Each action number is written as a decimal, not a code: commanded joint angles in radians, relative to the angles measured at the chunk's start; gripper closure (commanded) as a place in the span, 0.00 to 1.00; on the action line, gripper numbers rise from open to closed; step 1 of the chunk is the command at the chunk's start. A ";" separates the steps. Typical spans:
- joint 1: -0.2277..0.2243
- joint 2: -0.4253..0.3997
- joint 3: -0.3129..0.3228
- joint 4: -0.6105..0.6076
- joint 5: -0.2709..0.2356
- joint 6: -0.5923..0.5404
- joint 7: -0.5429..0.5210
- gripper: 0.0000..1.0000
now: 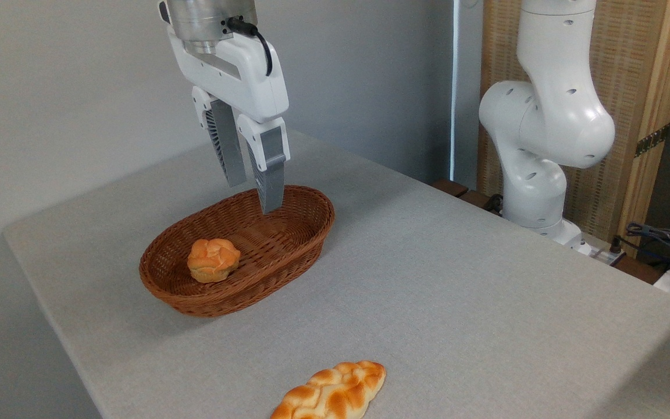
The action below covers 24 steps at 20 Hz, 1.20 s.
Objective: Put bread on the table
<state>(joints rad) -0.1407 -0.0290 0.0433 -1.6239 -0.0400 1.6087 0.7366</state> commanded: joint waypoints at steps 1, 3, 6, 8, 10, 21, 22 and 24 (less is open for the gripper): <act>-0.003 0.011 0.053 0.038 -0.017 -0.044 0.061 0.00; -0.003 0.011 0.046 0.038 -0.015 -0.046 0.052 0.00; 0.000 0.011 0.043 0.038 -0.015 -0.046 0.046 0.00; 0.000 0.011 0.041 0.038 -0.015 -0.046 0.044 0.00; 0.003 0.012 0.040 0.038 -0.015 -0.046 0.017 0.00; 0.052 0.011 -0.002 0.036 -0.014 -0.047 0.027 0.00; 0.064 0.009 -0.017 0.036 -0.014 -0.047 0.027 0.00; 0.075 0.009 -0.028 0.036 -0.014 -0.047 0.024 0.00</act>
<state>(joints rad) -0.1003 -0.0257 0.0472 -1.6106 -0.0414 1.5918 0.7669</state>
